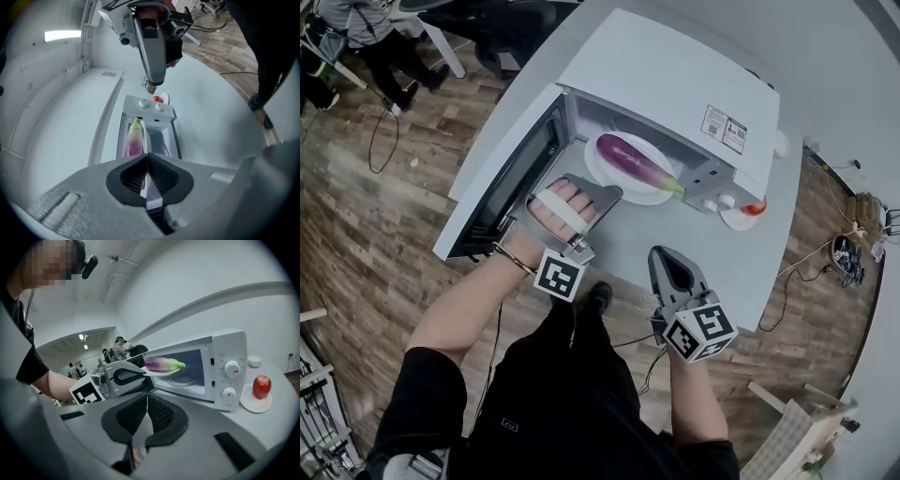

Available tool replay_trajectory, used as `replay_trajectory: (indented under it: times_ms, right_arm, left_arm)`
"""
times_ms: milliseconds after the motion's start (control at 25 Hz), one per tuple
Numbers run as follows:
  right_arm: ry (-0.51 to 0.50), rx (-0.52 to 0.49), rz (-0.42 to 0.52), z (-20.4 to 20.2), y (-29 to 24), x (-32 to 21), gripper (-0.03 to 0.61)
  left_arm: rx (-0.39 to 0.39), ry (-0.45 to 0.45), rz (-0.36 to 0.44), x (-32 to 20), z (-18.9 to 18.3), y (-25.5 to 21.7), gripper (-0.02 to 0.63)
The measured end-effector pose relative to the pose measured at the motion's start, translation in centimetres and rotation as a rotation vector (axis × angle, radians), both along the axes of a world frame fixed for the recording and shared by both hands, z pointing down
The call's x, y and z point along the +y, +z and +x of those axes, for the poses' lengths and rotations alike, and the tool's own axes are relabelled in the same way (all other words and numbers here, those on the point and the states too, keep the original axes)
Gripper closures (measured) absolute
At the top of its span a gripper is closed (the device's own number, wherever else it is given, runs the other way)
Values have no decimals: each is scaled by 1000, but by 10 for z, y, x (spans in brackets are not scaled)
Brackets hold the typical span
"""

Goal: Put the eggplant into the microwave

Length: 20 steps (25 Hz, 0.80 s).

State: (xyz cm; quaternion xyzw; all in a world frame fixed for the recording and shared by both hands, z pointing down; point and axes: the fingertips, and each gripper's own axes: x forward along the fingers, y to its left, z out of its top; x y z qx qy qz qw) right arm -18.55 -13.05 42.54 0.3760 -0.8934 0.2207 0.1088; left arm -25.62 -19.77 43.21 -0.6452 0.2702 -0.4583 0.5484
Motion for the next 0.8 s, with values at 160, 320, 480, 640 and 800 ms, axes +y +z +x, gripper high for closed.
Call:
replay_trajectory:
  times_ms: [160,320,480,640,800]
  right_arm:
    - [-4,3,-5,1,18,-13,561]
    - [-21,-5,-15,-1,35,-19,561]
    - [-32,-3,-31,-2,53,-25,561]
    - [-35,-18,-54,-6,70,-24,561]
    - [-55,-19,-74,-9,90,-20,561]
  left_arm:
    - [-13,-11,4,-13,-4,14,598]
    - [-10,-29,-2,-26,-6,28,598]
    - [-5,-33,1,-35,-4,37,598]
    - [-8,-40,2,-46,-3,50,597]
    - [-2,-45,32,-56,2,57,598]
